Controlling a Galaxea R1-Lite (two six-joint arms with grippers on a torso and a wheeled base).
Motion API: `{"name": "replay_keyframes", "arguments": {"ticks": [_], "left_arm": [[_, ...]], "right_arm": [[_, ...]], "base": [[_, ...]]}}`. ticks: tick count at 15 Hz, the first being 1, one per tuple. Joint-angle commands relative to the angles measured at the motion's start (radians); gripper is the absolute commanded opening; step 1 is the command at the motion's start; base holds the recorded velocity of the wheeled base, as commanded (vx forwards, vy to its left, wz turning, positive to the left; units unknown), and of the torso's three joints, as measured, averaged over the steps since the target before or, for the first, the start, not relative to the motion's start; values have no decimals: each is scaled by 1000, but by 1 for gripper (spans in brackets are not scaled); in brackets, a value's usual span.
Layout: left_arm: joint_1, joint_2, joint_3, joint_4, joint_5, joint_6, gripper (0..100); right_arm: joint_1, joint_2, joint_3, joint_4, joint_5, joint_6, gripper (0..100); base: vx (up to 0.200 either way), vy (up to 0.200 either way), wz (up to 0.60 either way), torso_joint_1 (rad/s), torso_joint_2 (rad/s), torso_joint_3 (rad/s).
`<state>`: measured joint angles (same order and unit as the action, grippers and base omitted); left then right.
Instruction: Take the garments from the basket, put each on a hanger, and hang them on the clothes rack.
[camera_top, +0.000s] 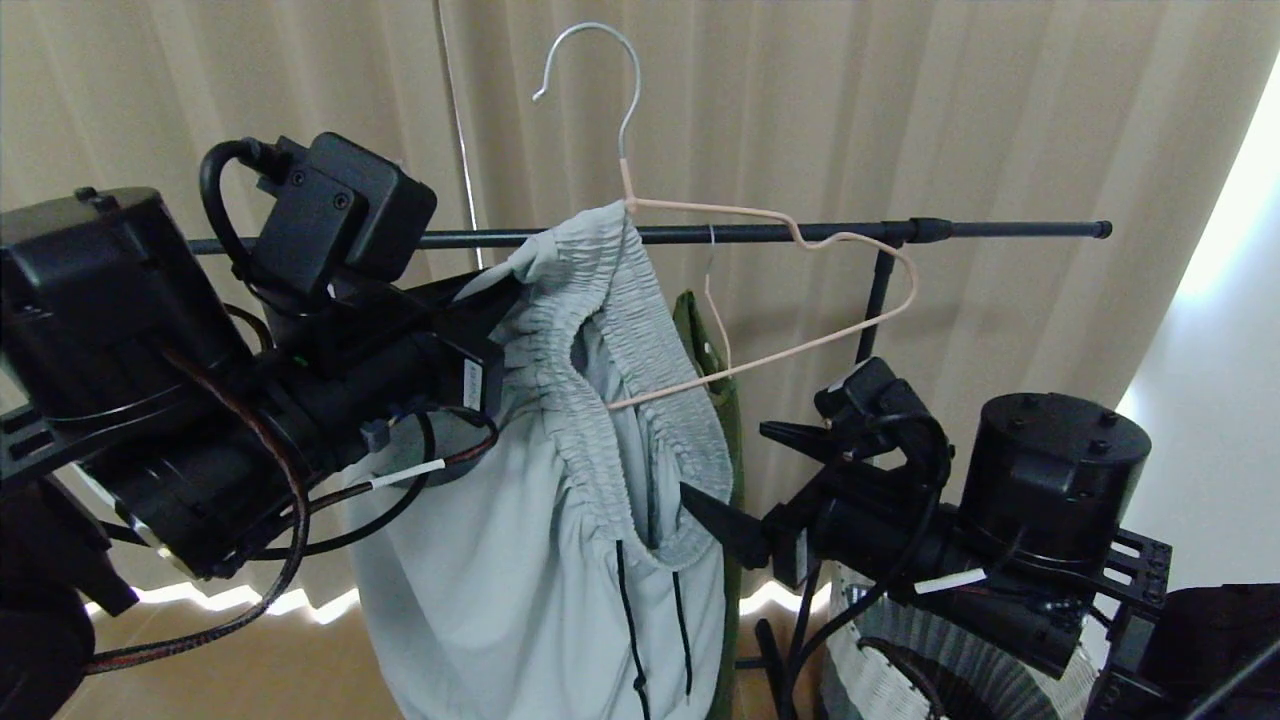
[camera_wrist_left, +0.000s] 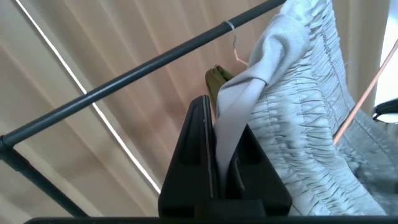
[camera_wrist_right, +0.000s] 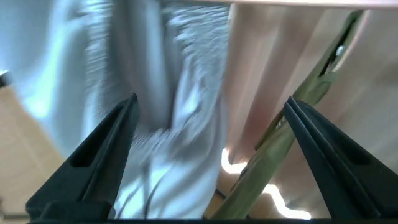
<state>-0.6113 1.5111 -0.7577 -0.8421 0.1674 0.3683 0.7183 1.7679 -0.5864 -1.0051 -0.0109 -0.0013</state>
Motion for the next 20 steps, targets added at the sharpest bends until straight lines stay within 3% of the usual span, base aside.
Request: {"name": "replay_keyframes", "arguments": {"ticks": [1, 3, 4, 10, 16, 20], "left_arm": [[-7, -15, 0, 0, 0, 0, 0], [-7, -20, 1, 0, 0, 0, 0], [-8, -22, 0, -2, 0, 0, 0], [-33, -42, 4, -2, 1, 0, 0], [2, -40, 74, -2, 1, 31, 0], [4, -42, 103, -2, 3, 86, 0]], "right_arm": [[-11, 25, 2, 0, -6, 0, 100], [-19, 22, 19, -1, -20, 1, 100], [-19, 21, 28, -3, -20, 1, 0], [-45, 18, 36, -7, -23, 0, 0], [-309, -34, 28, -46, -52, -3, 0], [-419, -39, -4, -64, -49, -8, 0]], "base": [[0, 0, 0, 0, 0, 0], [0, 0, 0, 0, 0, 0], [0, 0, 0, 0, 0, 0], [0, 0, 0, 0, 0, 0], [0, 0, 0, 0, 0, 0], [0, 0, 0, 0, 0, 0]]}}
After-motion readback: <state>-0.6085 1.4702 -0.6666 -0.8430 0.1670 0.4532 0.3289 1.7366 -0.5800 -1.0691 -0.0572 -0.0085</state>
